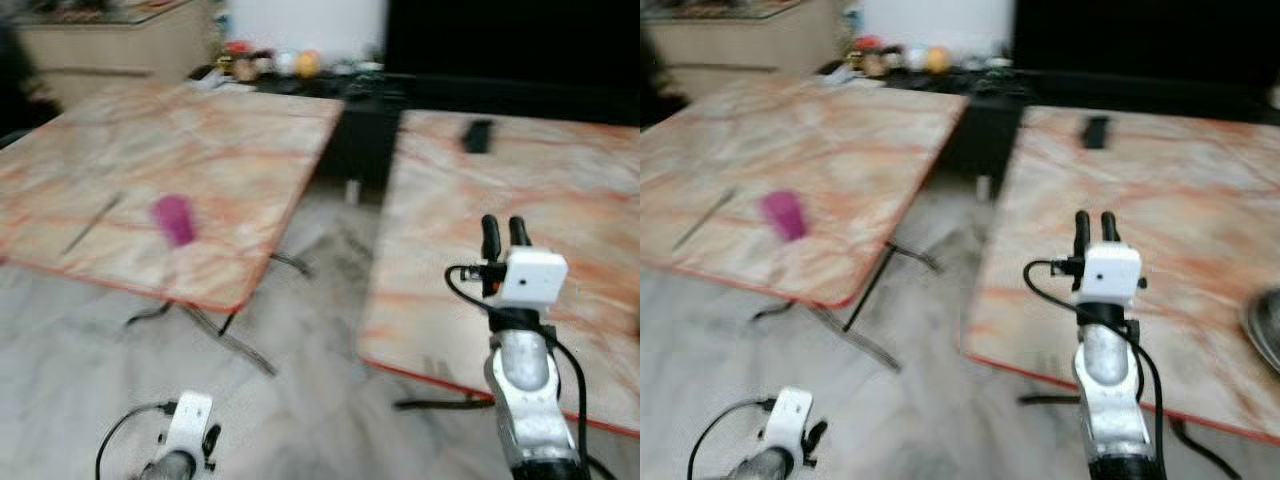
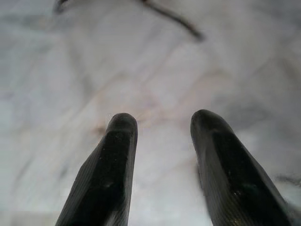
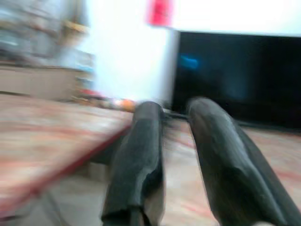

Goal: Setting the table

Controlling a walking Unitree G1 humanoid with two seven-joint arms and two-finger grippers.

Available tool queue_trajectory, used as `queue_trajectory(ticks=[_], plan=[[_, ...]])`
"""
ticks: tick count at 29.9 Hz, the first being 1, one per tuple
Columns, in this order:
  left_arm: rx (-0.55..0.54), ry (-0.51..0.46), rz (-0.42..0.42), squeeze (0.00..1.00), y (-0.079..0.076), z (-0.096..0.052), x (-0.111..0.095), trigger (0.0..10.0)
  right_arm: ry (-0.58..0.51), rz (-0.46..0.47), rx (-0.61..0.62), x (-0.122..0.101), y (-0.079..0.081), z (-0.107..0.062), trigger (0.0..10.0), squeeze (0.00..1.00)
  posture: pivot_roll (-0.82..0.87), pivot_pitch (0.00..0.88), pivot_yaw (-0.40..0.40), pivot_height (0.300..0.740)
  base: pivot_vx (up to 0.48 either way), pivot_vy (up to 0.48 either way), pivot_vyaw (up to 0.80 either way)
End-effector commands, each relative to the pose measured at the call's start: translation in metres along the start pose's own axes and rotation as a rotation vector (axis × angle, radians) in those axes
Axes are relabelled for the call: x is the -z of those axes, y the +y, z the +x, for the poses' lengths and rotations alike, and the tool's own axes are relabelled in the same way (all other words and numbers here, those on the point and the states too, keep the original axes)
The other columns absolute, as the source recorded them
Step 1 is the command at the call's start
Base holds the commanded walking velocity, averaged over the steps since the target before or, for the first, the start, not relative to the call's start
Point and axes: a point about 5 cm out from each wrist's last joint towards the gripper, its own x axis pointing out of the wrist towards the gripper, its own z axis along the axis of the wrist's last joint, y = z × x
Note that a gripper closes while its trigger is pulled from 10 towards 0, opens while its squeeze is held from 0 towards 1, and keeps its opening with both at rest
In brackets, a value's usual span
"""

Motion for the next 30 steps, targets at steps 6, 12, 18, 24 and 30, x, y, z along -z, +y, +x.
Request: queue_trajectory(ticks=[6, 12, 18, 24, 30], plan=[[0.014, -0.004, 0.001, 0.00, -0.0071, 0.0012, -0.0020, 10.0, -0.011, -0.007, 0.027, -0.0028, -0.0116, 0.0048, 10.0, 0.00, -0.03, 0.000, 0.013, 0.740, 0.000, 0.381, 0.32], [0.003, -0.005, -0.011, 0.00, -0.0061, 0.0010, -0.0017, 10.0, -0.018, -0.002, 0.027, -0.0045, -0.0105, 0.0061, 10.0, 0.00, -0.02, 0.000, 0.007, 0.740, 0.000, 0.381, 0.00], [0.000, -0.003, -0.015, 0.00, -0.0066, 0.0006, -0.0005, 10.0, -0.032, 0.009, 0.028, -0.0078, -0.0106, 0.0081, 10.0, 0.00, -0.02, 0.000, 0.007, 0.740, 0.000, 0.382, 0.00], [-0.004, -0.005, -0.021, 0.00, -0.0062, 0.0009, -0.0013, 10.0, -0.036, 0.017, 0.032, -0.0086, -0.0115, 0.0093, 10.0, 0.00, -0.02, 0.000, 0.006, 0.740, 0.000, 0.381, 0.00], [-0.006, -0.005, -0.022, 0.00, -0.0057, 0.0008, -0.0014, 10.0, -0.027, 0.029, 0.041, -0.0079, -0.0124, 0.0092, 10.0, 0.00, -0.02, 0.000, 0.006, 0.740, 0.000, 0.383, 0.00]])
